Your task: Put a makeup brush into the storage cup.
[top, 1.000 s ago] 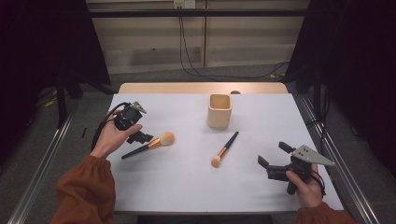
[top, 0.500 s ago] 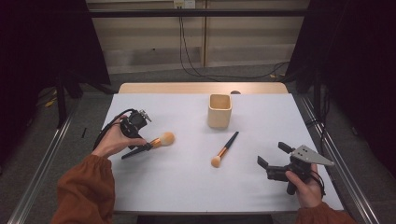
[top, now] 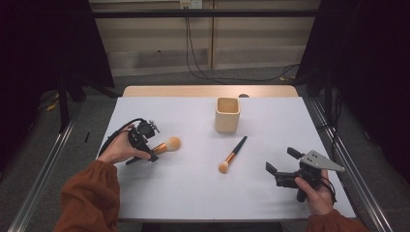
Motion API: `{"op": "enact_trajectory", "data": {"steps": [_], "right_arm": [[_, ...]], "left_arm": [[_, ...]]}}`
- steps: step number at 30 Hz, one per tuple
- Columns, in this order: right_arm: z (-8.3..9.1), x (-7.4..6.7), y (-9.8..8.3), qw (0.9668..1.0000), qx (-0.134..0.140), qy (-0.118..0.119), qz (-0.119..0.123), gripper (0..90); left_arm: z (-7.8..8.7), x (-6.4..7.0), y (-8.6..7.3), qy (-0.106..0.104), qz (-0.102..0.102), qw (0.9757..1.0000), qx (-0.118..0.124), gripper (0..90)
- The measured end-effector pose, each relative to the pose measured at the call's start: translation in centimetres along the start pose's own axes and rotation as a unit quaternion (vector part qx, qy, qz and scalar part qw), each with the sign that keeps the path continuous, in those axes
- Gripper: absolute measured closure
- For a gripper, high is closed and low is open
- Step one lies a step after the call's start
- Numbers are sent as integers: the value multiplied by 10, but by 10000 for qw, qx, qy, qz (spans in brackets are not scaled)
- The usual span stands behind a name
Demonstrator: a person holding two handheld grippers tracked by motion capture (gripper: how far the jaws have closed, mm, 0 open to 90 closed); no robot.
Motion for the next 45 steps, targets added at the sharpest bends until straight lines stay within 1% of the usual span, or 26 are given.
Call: {"op": "enact_trajectory", "data": {"steps": [1, 2, 5, 6, 7, 9, 10, 15, 16, 17, 18, 19, 21, 24, 25, 27, 29, 30, 31, 33, 34, 37, 40, 43, 44, 45], "right_arm": [[0, 0, 0, 10000, -1, 2, -5, 0], [0, 0, 0, 10000, -1, 2, -9, 0], [0, 0, 0, 10000, 6, 5, -9, 0], [0, 0, 0, 10000, 6, 5, -9, 0], [0, 0, 0, 10000, 5, 10, -10, 0], [0, 0, 0, 10000, -9, 9, -10, 0], [0, 0, 0, 10000, -17, 26, 7, 0], [-1, -1, 0, 10000, -16, 39, 27, 0], [-1, -1, 0, 10000, -20, 36, 36, 0], [-1, -1, 0, 10000, -20, 36, 36, 0], [0, -1, 0, 10000, -20, 38, 32, 0], [0, -1, 0, 10000, -23, 41, 29, 0], [0, -1, 0, 10000, -22, 36, 32, 0], [0, 0, -1, 10000, -32, 40, 26, 0], [1, 0, -1, 10000, -32, 39, 25, 0], [1, 0, -1, 10000, -33, 41, 31, 0], [1, 0, -1, 10000, -46, 35, 39, 0], [1, 0, -1, 10000, -46, 35, 39, 0], [1, 0, -1, 10000, -47, 37, 37, 0], [1, 0, -1, 10000, -46, 34, 37, 0], [1, 0, -1, 10000, -44, 35, 36, 0], [1, 0, -1, 10000, -45, 28, 45, 0], [1, 0, -1, 10000, -49, 23, 52, 0], [1, 0, -1, 10000, -46, 14, 45, 0], [1, 0, -1, 10000, -42, 12, 23, 0], [1, 0, -1, 10000, -46, 15, 25, 0]], "left_arm": [[-1, 0, 1, 7, -30, 10000, -69, 172], [-2, 0, 1, 5, -34, 10000, -76, 182], [-4, 0, 2, 86, -65, 9999, -114, 282], [-5, -1, 2, 67, -77, 9999, -111, 282], [-5, -1, 3, 15, -43, 9999, -126, 311], [-6, -2, 3, 6, -19, 9999, -132, 317], [-5, -2, 3, -15, -13, 9999, -163, 336], [-6, -2, 6, -80, -44, 9996, -265, 381], [-6, 1, 9, -53, -95, 9992, -378, 406], [-6, 1, 9, -53, -95, 9992, -378, 432], [-6, 3, 10, -57, -121, 9991, -397, 432], [-5, 3, 12, -106, -225, 9984, -509, 489], [-5, 3, 12, -96, -237, 9983, -524, 506], [-5, 1, 12, -147, -220, 9983, -516, 556], [-5, -1, 12, -174, -245, 9982, -516, 600], [-4, -3, 11, -184, -230, 9983, -502, 639], [-5, -3, 11, -198, -205, 9982, -525, 650], [-4, -2, 12, -199, -260, 9978, -581, 650], [-4, 0, 14, -172, -328, 9971, -662, 684], [-4, 1, 15, -182, -356, 9969, -676, 700], [-5, 1, 15, -203, -363, 9968, -686, 735], [-4, 1, 15, -229, -383, 9965, -709, 742], [-4, 4, 14, -140, -442, 9969, -641, 745], [-4, 3, 12, -144, -392, 9977, -536, 746], [-3, 3, 12, -172, -378, 9976, -548, 746], [-2, 2, 10, -159, -351, 9981, -475, 746]]}}
Point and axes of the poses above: each handheld gripper's, and its own axes: z roughly backward along the jaws, y roughly out of its top, x roughly to its right, the point moved 1 cm from there along -z, roughly forward along the jaws, and after that the axes turned 5 degrees about y, right-handed, at the moved point
